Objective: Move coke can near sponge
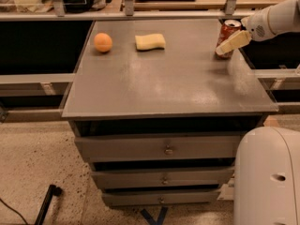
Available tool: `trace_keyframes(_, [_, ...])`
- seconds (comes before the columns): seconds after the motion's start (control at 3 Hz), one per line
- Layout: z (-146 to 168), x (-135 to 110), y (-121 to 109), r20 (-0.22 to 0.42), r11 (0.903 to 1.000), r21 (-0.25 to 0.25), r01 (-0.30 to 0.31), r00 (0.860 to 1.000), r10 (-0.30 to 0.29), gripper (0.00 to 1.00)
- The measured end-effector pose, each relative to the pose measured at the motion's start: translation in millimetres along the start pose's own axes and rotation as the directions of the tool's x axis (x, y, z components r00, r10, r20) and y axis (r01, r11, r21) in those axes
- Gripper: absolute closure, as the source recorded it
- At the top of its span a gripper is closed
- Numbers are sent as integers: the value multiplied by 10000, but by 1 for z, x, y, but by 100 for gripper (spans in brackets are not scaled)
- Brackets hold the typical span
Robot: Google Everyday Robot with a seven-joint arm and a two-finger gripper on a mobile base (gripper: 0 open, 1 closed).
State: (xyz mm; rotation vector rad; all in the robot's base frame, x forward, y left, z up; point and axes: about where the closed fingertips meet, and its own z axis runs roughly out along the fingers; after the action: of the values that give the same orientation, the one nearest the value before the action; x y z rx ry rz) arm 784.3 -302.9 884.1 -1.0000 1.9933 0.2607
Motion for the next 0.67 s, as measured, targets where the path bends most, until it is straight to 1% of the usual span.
trace_keyframes(0.33, [65,3,0,77,10000,-75,11,10000,-11,0])
trace_keyframes(0.67, [69,3,0,83,10000,-78,3,10000,-3,18])
